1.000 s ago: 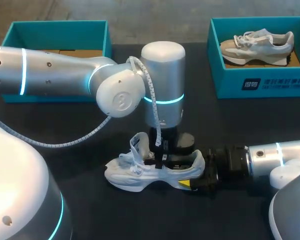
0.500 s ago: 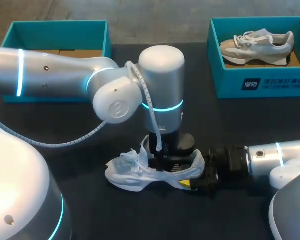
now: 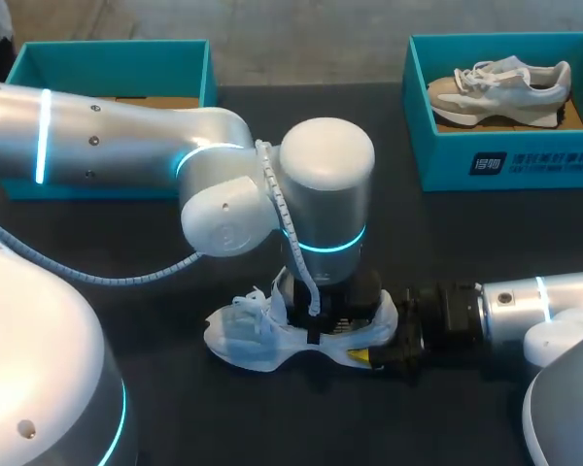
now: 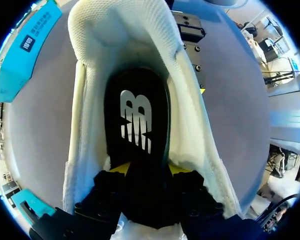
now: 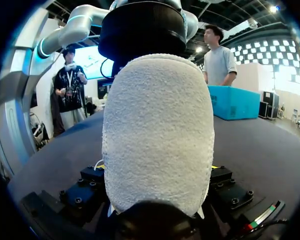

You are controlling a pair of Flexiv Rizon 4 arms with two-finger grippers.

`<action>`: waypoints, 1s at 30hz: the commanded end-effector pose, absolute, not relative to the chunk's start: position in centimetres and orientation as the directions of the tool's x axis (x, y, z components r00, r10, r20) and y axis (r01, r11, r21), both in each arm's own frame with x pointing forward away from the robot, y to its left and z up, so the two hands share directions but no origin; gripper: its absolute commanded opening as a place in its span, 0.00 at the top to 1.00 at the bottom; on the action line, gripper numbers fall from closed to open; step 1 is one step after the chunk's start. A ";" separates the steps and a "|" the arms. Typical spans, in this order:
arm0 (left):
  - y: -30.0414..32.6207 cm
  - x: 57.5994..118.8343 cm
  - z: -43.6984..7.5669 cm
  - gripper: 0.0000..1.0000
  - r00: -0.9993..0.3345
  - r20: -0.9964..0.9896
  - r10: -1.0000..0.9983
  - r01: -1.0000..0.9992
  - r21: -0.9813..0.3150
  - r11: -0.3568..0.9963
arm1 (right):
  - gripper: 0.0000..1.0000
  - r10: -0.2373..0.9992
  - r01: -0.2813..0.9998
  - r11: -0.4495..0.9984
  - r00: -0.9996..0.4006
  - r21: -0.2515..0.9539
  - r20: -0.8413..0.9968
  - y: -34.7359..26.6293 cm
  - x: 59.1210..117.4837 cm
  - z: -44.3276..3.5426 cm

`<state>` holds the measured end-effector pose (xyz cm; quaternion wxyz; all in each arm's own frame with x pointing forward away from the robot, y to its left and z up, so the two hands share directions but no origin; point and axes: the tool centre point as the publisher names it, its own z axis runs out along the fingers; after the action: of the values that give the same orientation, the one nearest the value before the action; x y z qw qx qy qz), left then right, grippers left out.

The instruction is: Take the shoe out of the shoebox, open the shoe tongue, remove and reinsert the insole, then place the shoe into the shoebox

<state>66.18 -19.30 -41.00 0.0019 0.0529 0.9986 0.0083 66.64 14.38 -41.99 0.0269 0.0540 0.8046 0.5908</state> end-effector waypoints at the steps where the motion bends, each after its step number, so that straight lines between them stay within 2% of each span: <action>1: -19.5 67.5 -42.6 0.61 -0.994 -0.018 0.106 0.106 0.030 0.994 | 1.00 0.119 0.055 0.298 -0.993 0.953 0.020 14.4 66.5 -41.8; 12: -19.6 68.2 -43.3 0.67 -0.992 -0.081 0.101 0.095 0.072 0.993 | 1.00 0.119 0.055 0.298 -0.993 0.953 0.020 14.4 66.5 -41.8; 13: -19.7 68.3 -43.4 0.70 -0.991 -0.086 0.100 0.094 0.073 0.993 | 1.00 0.119 0.055 0.298 -0.993 0.953 0.020 14.4 66.5 -41.8; 17: -19.8 68.8 -43.6 1.00 -0.990 -0.119 0.079 0.070 0.084 0.994 | 1.00 0.119 0.055 0.298 -0.993 0.953 0.020 14.4 66.5 -41.8; 30: -18.4 68.7 -40.0 1.00 -0.992 0.036 0.119 0.114 -0.131 0.985 | 1.00 0.119 0.055 0.298 -0.993 0.953 0.020 14.4 66.5 -41.8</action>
<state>67.93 -19.55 -40.71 -0.0014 0.0535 0.9985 -0.0131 66.67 14.33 -41.88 0.0264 0.0542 0.8044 0.5910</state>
